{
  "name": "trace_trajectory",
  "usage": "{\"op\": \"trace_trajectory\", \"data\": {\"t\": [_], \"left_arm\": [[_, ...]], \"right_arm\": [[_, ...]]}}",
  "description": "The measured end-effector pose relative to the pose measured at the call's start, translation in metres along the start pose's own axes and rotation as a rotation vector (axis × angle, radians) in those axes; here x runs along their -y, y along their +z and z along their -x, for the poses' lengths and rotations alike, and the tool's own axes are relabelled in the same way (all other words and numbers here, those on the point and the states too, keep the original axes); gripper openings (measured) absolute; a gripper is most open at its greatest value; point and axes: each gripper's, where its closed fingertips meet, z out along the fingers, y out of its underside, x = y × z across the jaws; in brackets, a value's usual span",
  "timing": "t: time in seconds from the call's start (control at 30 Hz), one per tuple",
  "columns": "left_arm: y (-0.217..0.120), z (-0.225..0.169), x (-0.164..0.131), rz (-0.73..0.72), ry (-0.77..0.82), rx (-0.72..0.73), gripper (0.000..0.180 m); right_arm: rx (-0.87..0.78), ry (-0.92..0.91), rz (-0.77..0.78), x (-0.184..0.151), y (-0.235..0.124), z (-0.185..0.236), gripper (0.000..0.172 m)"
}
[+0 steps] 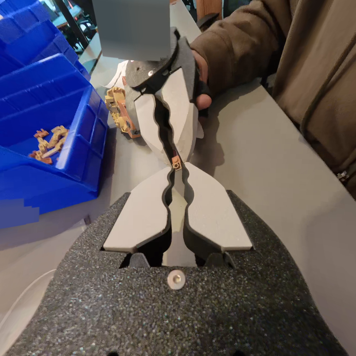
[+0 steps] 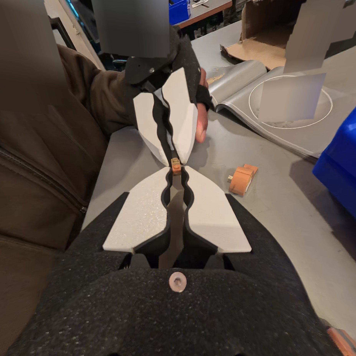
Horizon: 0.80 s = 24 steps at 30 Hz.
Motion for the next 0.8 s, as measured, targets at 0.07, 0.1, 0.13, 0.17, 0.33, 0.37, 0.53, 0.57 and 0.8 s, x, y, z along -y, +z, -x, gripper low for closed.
{"op": "trace_trajectory", "data": {"t": [0.07,0.1,0.13,0.17,0.33,0.37,0.53,0.57,0.8], "left_arm": [[0.0,0.001,0.0,-0.018,-0.101,-0.029,0.008],[0.0,0.002,0.0,-0.026,-0.148,-0.044,0.008],[0.001,0.002,0.0,-0.035,-0.191,-0.058,0.008],[0.001,0.002,0.0,-0.041,-0.23,-0.074,0.008],[0.005,-0.001,-0.004,-0.036,-0.353,-0.129,0.008],[0.006,-0.001,-0.006,-0.029,-0.365,-0.134,0.008],[0.009,-0.003,-0.012,0.015,-0.389,-0.149,0.008],[0.009,-0.004,-0.012,0.018,-0.387,-0.151,0.008],[0.007,0.0,-0.004,-0.045,-0.272,-0.095,0.008]], "right_arm": [[-0.032,-0.047,-0.008,0.001,-0.001,-0.002,0.008],[-0.049,-0.074,-0.009,0.001,-0.001,-0.002,0.008],[-0.065,-0.106,-0.01,0.001,-0.001,-0.003,0.008],[-0.08,-0.139,-0.01,0.001,-0.002,-0.003,0.008],[-0.156,-0.328,0.015,-0.002,-0.002,-0.004,0.008],[-0.174,-0.368,0.026,-0.004,-0.002,-0.005,0.008],[-0.229,-0.518,0.069,-0.01,-0.001,-0.006,0.008],[-0.23,-0.533,0.07,-0.01,-0.001,-0.006,0.008],[-0.198,-0.471,0.021,-0.003,-0.004,-0.004,0.008]]}}
